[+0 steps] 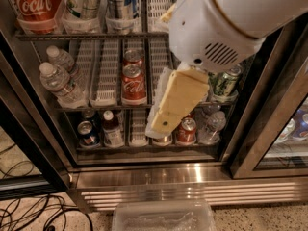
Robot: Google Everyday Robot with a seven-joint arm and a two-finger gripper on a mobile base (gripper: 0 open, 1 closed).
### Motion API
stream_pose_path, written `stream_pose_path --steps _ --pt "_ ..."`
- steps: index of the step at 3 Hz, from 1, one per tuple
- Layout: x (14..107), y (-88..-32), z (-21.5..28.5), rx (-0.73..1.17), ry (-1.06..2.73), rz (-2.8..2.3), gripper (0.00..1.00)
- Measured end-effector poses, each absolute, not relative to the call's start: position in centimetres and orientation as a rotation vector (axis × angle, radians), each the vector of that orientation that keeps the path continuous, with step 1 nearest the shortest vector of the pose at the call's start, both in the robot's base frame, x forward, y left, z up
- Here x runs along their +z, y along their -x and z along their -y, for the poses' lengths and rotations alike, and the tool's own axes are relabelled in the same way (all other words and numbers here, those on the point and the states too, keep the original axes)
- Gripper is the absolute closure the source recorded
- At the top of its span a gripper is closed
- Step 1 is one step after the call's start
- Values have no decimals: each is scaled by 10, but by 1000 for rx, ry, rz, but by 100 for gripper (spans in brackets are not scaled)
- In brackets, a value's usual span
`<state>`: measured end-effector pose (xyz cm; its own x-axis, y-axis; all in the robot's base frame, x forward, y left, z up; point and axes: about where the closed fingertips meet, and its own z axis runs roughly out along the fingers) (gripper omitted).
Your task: Pick 7up can from top shelf of fridge
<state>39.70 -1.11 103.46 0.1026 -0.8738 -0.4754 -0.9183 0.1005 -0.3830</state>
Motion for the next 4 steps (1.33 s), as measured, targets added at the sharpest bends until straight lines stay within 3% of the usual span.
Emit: stream_pose_path --steps 2,4 --pt "1035 -398 8 94 1753 -1750 0" --pt "1025 -423 -65 250 1629 -1605 0"
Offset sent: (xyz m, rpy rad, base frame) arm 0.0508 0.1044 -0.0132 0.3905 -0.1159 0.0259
